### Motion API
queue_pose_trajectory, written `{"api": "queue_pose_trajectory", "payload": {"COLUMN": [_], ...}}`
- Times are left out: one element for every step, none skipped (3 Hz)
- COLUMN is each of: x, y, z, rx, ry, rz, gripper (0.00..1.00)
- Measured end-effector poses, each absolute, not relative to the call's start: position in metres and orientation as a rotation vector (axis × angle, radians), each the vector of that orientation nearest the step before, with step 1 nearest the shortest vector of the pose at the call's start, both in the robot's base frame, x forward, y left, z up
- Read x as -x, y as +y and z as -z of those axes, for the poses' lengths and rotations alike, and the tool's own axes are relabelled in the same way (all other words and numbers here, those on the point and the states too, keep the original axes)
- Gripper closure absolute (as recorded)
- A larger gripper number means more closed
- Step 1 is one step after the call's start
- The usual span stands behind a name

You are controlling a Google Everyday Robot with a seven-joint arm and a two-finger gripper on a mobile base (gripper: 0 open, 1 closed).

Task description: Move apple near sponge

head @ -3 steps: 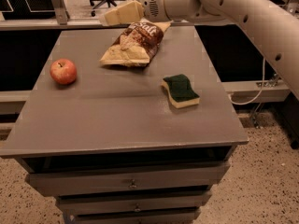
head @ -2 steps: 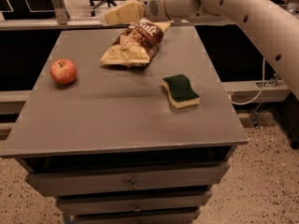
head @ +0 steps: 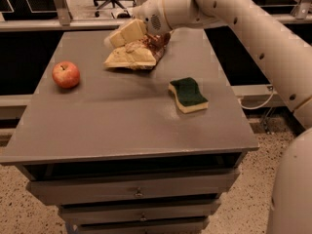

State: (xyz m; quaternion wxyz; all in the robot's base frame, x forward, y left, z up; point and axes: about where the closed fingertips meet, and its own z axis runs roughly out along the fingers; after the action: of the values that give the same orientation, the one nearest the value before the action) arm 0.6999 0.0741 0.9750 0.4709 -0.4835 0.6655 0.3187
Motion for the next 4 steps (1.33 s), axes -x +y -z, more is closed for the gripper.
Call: {"api": "queue_pose_trajectory", "payload": {"x": [-0.711, -0.719, -0.722, -0.728], "y": [0.073, 0.078, 0.085, 0.108], "z": [-0.958, -0.945, -0.936, -0.935], "rx": [1.234, 1.199, 1.144, 1.130], "ry": [1.621, 1.663, 1.696, 1.698], "rz": [-0.772, -0.738, -0.720, -0.688], "gripper": [0.00, 0.00, 0.00, 0.00]}}
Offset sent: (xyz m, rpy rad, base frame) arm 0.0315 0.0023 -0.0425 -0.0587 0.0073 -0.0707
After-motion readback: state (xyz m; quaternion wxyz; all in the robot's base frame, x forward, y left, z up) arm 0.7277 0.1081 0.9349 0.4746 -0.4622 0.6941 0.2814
